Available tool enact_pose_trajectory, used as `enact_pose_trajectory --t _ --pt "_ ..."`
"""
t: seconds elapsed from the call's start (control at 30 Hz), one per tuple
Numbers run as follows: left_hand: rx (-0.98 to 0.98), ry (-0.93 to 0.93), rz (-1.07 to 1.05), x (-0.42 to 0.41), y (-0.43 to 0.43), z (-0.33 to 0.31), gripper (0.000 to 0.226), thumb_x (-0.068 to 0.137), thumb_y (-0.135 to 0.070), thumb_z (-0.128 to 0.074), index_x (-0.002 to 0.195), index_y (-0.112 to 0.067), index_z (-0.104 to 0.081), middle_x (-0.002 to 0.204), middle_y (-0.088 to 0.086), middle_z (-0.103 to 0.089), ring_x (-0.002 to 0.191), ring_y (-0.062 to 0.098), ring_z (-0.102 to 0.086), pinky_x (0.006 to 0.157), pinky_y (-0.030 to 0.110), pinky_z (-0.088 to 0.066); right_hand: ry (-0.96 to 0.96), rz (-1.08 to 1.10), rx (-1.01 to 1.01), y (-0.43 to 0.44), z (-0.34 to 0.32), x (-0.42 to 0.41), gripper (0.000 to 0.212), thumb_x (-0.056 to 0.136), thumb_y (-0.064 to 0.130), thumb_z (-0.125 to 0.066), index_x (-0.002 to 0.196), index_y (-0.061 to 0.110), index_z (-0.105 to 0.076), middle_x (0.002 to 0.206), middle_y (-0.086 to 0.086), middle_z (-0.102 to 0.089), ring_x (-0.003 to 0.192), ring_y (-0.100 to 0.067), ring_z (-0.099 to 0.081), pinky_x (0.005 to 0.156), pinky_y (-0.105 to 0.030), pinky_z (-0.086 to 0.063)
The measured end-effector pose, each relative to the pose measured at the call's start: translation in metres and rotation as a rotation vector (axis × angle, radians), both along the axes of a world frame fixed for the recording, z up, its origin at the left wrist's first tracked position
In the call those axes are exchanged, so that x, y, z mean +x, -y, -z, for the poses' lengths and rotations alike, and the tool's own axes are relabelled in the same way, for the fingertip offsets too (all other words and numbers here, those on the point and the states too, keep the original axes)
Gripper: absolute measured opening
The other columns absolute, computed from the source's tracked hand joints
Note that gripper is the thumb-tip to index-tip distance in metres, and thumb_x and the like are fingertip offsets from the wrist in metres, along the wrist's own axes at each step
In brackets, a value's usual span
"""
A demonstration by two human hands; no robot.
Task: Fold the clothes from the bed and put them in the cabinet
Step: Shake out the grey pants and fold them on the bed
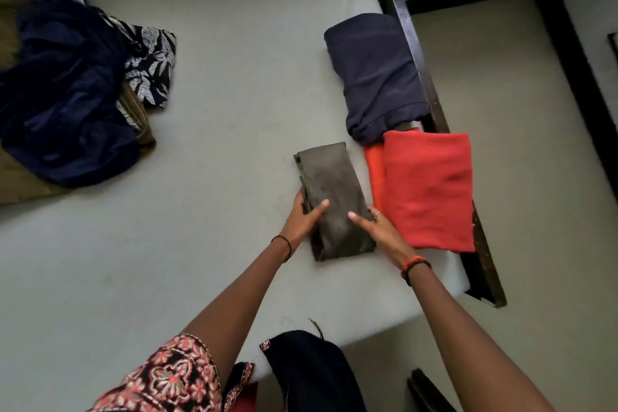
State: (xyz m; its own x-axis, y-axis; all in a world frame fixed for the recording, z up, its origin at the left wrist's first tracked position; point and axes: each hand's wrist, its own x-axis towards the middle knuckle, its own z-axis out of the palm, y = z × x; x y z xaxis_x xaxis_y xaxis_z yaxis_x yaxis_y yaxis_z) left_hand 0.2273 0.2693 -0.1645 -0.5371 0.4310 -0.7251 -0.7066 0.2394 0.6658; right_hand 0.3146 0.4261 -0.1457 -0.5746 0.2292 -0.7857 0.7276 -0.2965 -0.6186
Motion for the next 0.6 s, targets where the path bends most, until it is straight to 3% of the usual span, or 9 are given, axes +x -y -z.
enact_pose_trajectory --t 0.13,0.27,0.33,0.4,0.5,0.6 --pt "-0.136 -0.152 -0.027 0.042 0.001 0.000 0.097 0.070 -0.037 -0.081 0.147 -0.023 -0.022 0.147 -0.002 -0.038 0.131 0.014 -0.042 0.108 0.035 -0.040 0.024 -0.022 0.072 0.003 -0.004 0.014 0.051 0.082 0.006 -0.071 0.126 0.014 -0.046 0.117 -0.001 -0.063 0.093 0.003 -0.062 0.071 -0.007 -0.049" --pt "-0.248 -0.223 -0.056 0.070 -0.001 0.001 0.095 0.074 -0.016 -0.079 0.147 -0.016 -0.019 0.138 0.000 -0.043 0.125 0.013 -0.044 0.107 0.032 -0.040 0.128 -0.041 0.112 0.010 -0.004 0.036 0.055 0.083 -0.004 -0.065 0.128 0.018 -0.042 0.108 0.004 -0.055 0.083 0.003 -0.054 0.059 -0.018 -0.050" --pt "-0.325 -0.166 -0.038 0.077 -0.003 -0.003 0.090 0.080 -0.014 -0.074 0.148 -0.018 -0.016 0.104 -0.004 -0.055 0.096 0.011 -0.056 0.089 0.024 -0.048 0.186 0.009 0.149 0.010 0.001 0.045 0.054 0.084 -0.004 -0.064 0.132 0.009 -0.042 0.111 -0.001 -0.051 0.087 -0.007 -0.056 0.055 -0.019 -0.051" --pt "-0.351 -0.129 -0.013 0.080 -0.004 -0.003 0.086 0.083 -0.014 -0.070 0.148 -0.020 -0.014 0.074 -0.004 -0.053 0.068 0.009 -0.055 0.065 0.015 -0.047 0.218 0.044 0.192 0.010 0.006 0.052 0.055 0.085 -0.004 -0.063 0.135 0.002 -0.040 0.118 -0.011 -0.047 0.094 -0.018 -0.055 0.051 -0.016 -0.051" --pt "-0.354 -0.119 0.019 0.080 0.002 0.003 0.083 0.084 -0.014 -0.070 0.146 -0.025 -0.015 0.060 0.002 -0.047 0.055 0.010 -0.049 0.054 0.013 -0.043 0.266 0.014 0.265 0.014 0.010 0.058 0.050 0.087 -0.004 -0.061 0.133 -0.001 -0.041 0.112 -0.015 -0.051 0.074 -0.018 -0.056 0.049 -0.012 -0.049" --pt "-0.344 -0.098 0.076 0.077 0.009 0.006 0.084 0.084 -0.016 -0.070 0.146 -0.028 -0.014 0.063 0.002 -0.050 0.057 0.011 -0.051 0.057 0.014 -0.044 0.315 -0.009 0.330 0.018 0.012 0.064 0.038 0.088 -0.004 -0.059 0.123 -0.001 -0.047 0.077 -0.007 -0.054 0.061 -0.015 -0.050 0.050 -0.016 -0.047"
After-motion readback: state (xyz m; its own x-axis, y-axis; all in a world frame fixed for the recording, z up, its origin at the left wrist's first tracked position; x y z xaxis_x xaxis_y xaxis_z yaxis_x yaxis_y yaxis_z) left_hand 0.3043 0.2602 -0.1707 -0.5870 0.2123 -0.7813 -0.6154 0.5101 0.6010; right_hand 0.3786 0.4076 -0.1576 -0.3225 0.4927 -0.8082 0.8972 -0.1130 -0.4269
